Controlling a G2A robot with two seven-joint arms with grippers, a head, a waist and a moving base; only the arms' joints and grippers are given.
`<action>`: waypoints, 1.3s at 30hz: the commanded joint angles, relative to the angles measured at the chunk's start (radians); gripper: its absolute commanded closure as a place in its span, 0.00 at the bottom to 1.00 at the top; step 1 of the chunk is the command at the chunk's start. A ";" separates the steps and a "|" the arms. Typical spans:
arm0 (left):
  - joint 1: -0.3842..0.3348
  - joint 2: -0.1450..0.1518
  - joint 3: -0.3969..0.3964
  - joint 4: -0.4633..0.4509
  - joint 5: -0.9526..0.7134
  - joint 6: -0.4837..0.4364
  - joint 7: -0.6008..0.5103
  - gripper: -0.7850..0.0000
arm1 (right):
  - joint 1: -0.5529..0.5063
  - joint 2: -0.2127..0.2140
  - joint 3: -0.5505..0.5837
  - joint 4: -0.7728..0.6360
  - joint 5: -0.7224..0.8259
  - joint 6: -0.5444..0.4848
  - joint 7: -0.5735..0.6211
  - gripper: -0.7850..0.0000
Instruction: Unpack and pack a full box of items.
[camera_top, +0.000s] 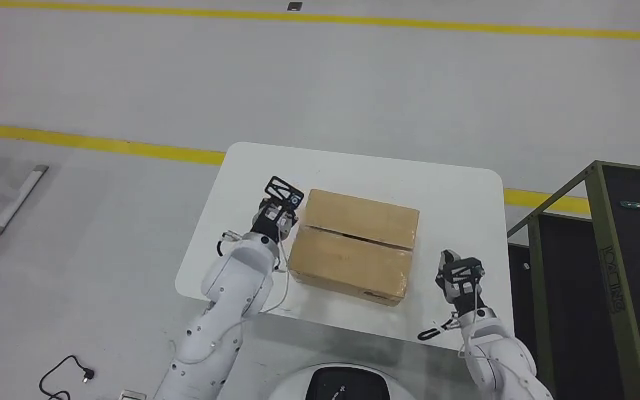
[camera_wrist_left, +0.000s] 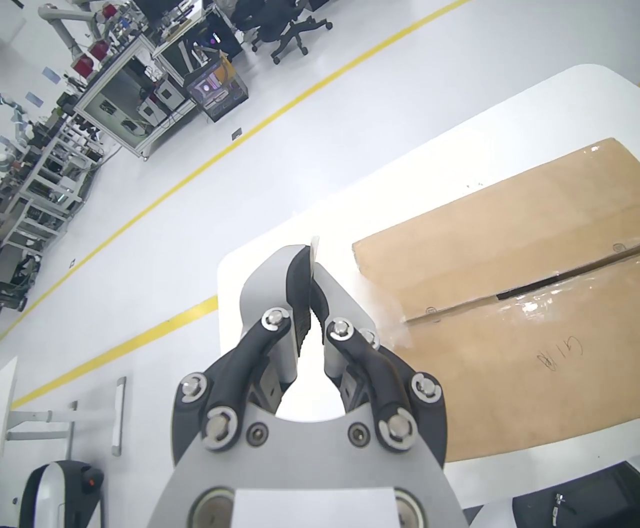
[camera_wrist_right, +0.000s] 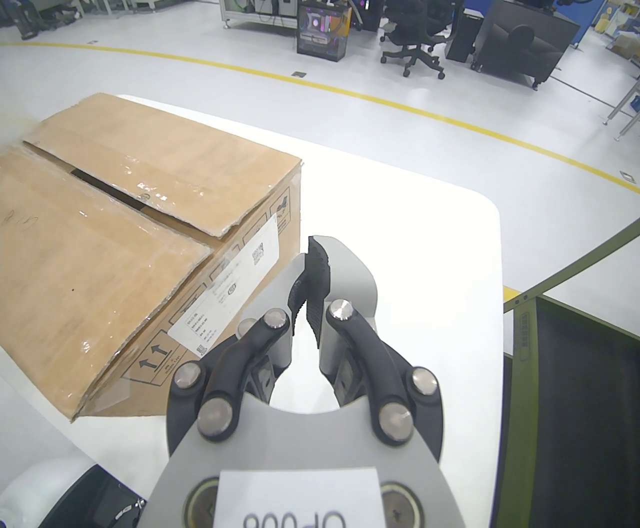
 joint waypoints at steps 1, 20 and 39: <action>0.002 0.001 -0.016 0.002 -0.011 0.014 -0.003 1.00 | -0.001 0.000 0.001 0.005 -0.001 -0.001 0.000 1.00; 0.008 0.011 -0.123 0.064 -0.015 0.090 -0.017 1.00 | -0.006 -0.001 0.006 0.019 -0.018 0.013 0.002 1.00; -0.002 0.012 -0.131 0.198 0.066 0.173 -0.006 0.67 | -0.024 -0.001 0.019 0.012 -0.019 0.019 -0.007 1.00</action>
